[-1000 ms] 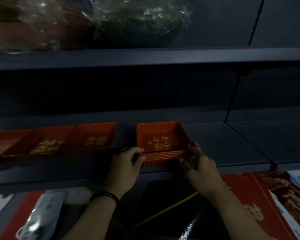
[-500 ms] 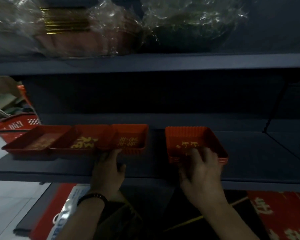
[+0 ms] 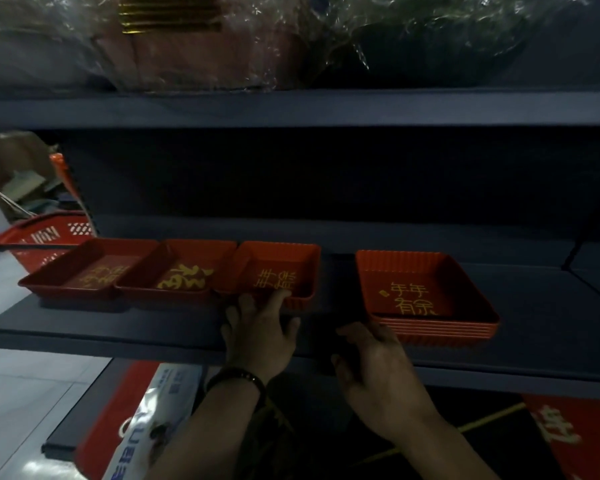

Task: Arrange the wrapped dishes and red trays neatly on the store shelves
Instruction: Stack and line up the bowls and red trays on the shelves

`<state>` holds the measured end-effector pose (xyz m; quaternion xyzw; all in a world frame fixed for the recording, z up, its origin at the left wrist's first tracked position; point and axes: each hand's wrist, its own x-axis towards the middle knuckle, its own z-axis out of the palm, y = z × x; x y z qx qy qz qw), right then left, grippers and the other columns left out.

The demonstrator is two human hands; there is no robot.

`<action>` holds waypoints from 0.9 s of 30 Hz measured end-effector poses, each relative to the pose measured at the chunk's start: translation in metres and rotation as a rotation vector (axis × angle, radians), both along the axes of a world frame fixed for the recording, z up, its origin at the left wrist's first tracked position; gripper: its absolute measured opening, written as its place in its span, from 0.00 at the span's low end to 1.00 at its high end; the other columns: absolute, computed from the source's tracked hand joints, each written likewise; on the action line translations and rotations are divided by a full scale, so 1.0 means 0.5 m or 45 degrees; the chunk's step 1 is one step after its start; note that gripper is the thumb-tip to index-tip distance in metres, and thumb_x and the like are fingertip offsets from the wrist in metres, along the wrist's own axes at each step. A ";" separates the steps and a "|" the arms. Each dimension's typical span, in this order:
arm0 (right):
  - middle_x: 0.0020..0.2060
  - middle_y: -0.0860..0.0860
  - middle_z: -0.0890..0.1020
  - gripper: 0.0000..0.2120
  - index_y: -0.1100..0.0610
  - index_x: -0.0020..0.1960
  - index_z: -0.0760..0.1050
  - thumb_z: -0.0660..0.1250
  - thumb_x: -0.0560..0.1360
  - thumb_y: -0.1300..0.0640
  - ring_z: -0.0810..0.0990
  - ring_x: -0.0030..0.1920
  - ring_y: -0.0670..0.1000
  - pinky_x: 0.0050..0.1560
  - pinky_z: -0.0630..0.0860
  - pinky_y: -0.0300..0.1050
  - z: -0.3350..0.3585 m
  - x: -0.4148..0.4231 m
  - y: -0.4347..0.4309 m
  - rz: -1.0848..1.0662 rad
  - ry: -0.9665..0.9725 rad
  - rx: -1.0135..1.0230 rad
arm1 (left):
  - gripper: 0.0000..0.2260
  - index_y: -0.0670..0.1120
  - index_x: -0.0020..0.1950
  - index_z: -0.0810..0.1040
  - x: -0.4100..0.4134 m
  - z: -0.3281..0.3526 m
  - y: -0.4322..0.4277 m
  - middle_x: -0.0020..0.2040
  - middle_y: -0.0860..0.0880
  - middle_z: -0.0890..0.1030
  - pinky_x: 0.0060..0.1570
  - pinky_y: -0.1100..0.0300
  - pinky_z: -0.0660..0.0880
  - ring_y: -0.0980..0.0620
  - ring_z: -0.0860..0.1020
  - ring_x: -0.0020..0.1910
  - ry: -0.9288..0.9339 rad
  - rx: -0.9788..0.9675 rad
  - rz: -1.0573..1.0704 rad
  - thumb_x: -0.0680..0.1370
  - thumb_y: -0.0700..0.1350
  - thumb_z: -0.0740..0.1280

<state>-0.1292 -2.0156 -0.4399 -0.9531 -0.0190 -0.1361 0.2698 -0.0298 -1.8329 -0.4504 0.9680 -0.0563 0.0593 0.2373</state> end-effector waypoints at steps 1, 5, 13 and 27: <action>0.65 0.45 0.74 0.19 0.45 0.71 0.74 0.68 0.81 0.50 0.72 0.67 0.48 0.66 0.71 0.38 -0.002 0.003 -0.001 0.001 -0.002 0.003 | 0.20 0.69 0.71 0.65 -0.002 0.003 0.005 0.70 0.46 0.67 0.70 0.39 0.67 0.38 0.66 0.69 -0.013 -0.007 0.004 0.81 0.64 0.65; 0.63 0.45 0.75 0.19 0.46 0.70 0.74 0.68 0.80 0.50 0.73 0.65 0.47 0.65 0.72 0.38 -0.006 0.008 0.004 0.021 -0.003 0.022 | 0.25 0.64 0.63 0.71 -0.017 0.003 0.037 0.63 0.50 0.70 0.66 0.41 0.72 0.42 0.71 0.66 -0.002 -0.061 -0.020 0.71 0.67 0.75; 0.61 0.48 0.80 0.21 0.48 0.71 0.73 0.70 0.78 0.53 0.77 0.62 0.50 0.60 0.77 0.46 -0.026 0.002 0.024 0.025 0.006 0.089 | 0.29 0.57 0.55 0.74 -0.084 0.030 0.085 0.61 0.52 0.77 0.63 0.46 0.78 0.48 0.78 0.63 0.083 -0.127 0.077 0.66 0.75 0.74; 0.68 0.55 0.73 0.36 0.47 0.82 0.60 0.66 0.79 0.65 0.71 0.67 0.57 0.68 0.73 0.53 -0.042 0.012 0.053 0.006 0.038 0.119 | 0.12 0.54 0.41 0.76 -0.181 0.043 0.214 0.36 0.57 0.80 0.35 0.64 0.70 0.59 0.79 0.38 -0.135 -0.216 -0.132 0.77 0.55 0.77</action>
